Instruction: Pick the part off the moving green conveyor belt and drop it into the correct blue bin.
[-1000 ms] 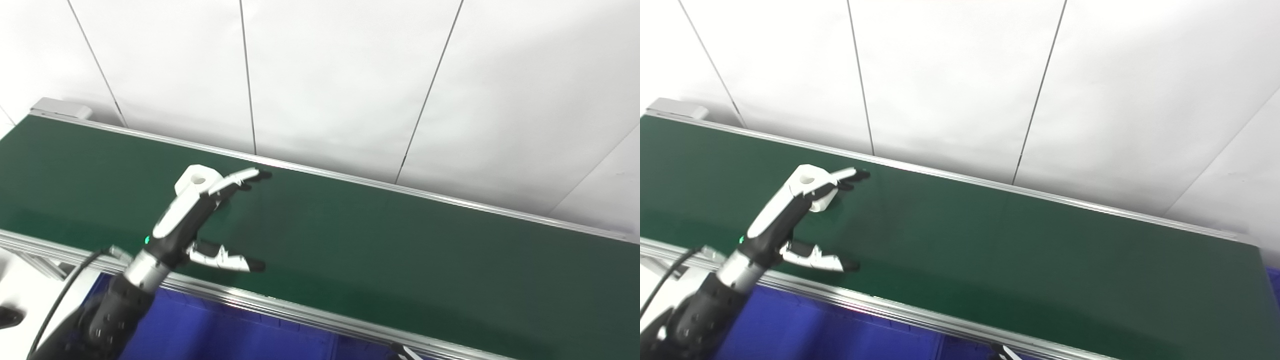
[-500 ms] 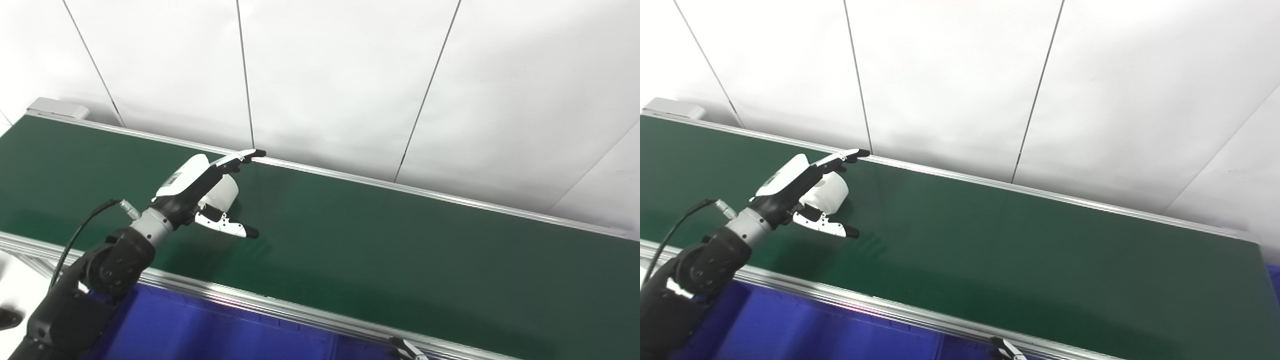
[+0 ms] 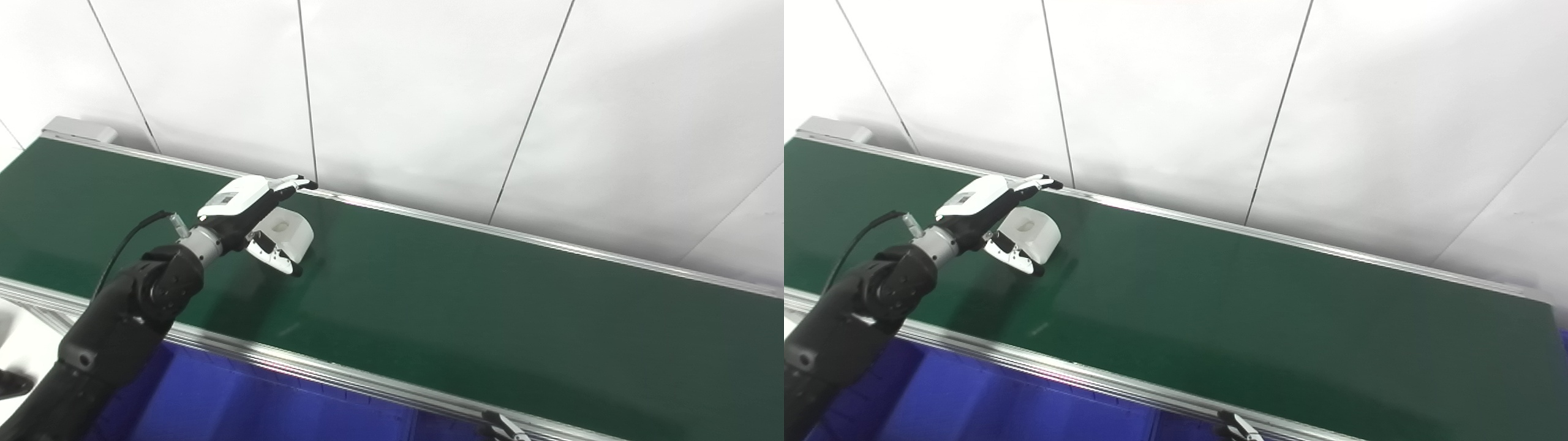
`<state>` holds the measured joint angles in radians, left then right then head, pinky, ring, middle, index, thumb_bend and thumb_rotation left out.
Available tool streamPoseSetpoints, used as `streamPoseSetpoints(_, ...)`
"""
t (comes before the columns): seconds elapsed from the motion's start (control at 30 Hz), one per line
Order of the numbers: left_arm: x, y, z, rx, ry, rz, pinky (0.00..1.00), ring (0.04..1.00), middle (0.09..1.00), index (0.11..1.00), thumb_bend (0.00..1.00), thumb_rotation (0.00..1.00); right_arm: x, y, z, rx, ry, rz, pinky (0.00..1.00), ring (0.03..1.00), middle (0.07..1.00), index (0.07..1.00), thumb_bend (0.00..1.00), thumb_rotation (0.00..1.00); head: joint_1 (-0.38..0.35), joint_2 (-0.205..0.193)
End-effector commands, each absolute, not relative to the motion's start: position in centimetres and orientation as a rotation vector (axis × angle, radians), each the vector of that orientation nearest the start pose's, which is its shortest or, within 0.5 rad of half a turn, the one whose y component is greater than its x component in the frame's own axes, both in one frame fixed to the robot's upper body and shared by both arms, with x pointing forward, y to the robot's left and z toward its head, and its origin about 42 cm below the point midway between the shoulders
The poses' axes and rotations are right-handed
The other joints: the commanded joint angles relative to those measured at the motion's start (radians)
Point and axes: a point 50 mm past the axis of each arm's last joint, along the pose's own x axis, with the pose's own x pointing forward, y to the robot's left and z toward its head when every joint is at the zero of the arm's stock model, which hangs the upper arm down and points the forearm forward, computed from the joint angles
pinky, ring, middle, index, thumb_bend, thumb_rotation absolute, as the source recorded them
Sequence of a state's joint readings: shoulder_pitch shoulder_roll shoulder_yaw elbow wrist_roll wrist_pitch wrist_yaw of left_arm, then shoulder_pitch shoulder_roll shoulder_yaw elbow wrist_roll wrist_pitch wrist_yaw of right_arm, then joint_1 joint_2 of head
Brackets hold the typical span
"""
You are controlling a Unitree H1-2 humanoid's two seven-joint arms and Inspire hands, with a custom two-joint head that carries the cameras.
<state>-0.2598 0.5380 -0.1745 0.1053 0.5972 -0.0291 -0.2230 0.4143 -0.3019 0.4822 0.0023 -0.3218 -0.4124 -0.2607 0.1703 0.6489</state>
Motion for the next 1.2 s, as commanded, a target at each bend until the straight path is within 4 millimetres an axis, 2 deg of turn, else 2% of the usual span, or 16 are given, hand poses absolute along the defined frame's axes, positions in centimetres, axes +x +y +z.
streamPoseSetpoints(0.0,37.7,33.4,18.8,1.249,-0.14,-0.277,0.96,0.958,0.966,0.875,0.93,0.15,9.7,-20.2,3.8,-0.352,-0.098,0.321,0.61,0.725,0.77,0.856,0.58,0.41,0.0,-0.001)
streamPoseSetpoints(0.3,38.7,32.7,18.0,1.304,-0.129,-0.301,1.0,0.992,0.984,0.857,0.94,0.13,9.6,-20.2,3.8,-0.352,-0.103,0.32,0.61,0.727,0.771,0.861,0.58,0.41,-0.002,0.003)
streamPoseSetpoints(0.47,39.2,32.1,16.8,1.303,-0.123,-0.314,0.98,0.979,0.957,0.821,0.91,0.1,9.5,-20.2,3.9,-0.347,-0.106,0.314,0.6,0.721,0.769,0.853,0.58,0.45,-0.005,0.011)
streamPoseSetpoints(0.57,39.2,31.4,16.0,1.22,-0.15,-0.329,0.91,0.893,0.871,0.775,0.85,0.01,9.4,-20.2,4.0,-0.341,-0.104,0.312,0.61,0.725,0.771,0.859,0.59,0.47,-0.005,0.015)
streamPoseSetpoints(0.67,39.3,30.6,15.2,1.147,-0.183,-0.356,0.85,0.848,0.838,0.759,0.83,0.0,9.4,-20.3,4.1,-0.334,-0.104,0.309,0.61,0.726,0.771,0.86,0.59,0.47,-0.005,0.021)
streamPoseSetpoints(0.7,39.3,30.2,14.9,1.125,-0.197,-0.369,0.74,0.783,0.784,0.729,0.78,0.0,9.4,-20.3,4.1,-0.331,-0.104,0.308,0.61,0.733,0.773,0.86,0.58,0.47,-0.004,0.022)
streamPoseSetpoints(0.77,39.4,29.5,14.2,1.087,-0.207,-0.395,0.66,0.718,0.729,0.705,0.73,0.0,9.4,-20.3,4.2,-0.331,-0.104,0.305,0.61,0.737,0.777,0.861,0.58,0.48,-0.005,0.022)
streamPoseSetpoints(0.83,39.3,28.9,13.7,1.054,-0.202,-0.411,0.64,0.695,0.709,0.69,0.69,0.0,9.3,-20.3,4.2,-0.334,-0.105,0.305,0.6,0.739,0.782,0.866,0.59,0.52,-0.006,0.028)
streamPoseSetpoints(0.97,39.1,27.8,13.1,0.991,-0.212,-0.414,0.6,0.651,0.673,0.658,0.63,0.0,9.1,-20.3,4.4,-0.333,-0.107,0.3,0.6,0.739,0.784,0.867,0.6,0.53,-0.01,0.034)
streamPoseSetpoints(1.0,39.1,27.6,12.9,0.978,-0.213,-0.411,0.55,0.594,0.571,0.56,0.56,0.0,9.1,-20.3,4.4,-0.334,-0.108,0.298,0.6,0.739,0.785,0.867,0.59,0.53,-0.01,0.034)
streamPoseSetpoints(1.03,39.0,27.4,12.7,0.961,-0.223,-0.408,0.53,0.575,0.536,0.526,0.54,0.0,9.1,-20.3,4.4,-0.333,-0.11,0.297,0.6,0.739,0.786,0.868,0.59,0.53,-0.011,0.035)
streamPoseSetpoints(1.13,38.9,27.2,12.5,0.935,-0.229,-0.411,0.49,0.53,0.494,0.502,0.52,0.0,9.1,-20.2,4.5,-0.331,-0.111,0.297,0.6,0.737,0.787,0.868,0.58,0.52,-0.009,0.037)
streamPoseSetpoints(1.17,38.8,27.2,12.5,0.935,-0.226,-0.414,0.48,0.48,0.498,0.509,0.51,0.0,9.1,-20.2,4.5,-0.331,-0.11,0.296,0.6,0.737,0.786,0.867,0.58,0.51,-0.01,0.04)
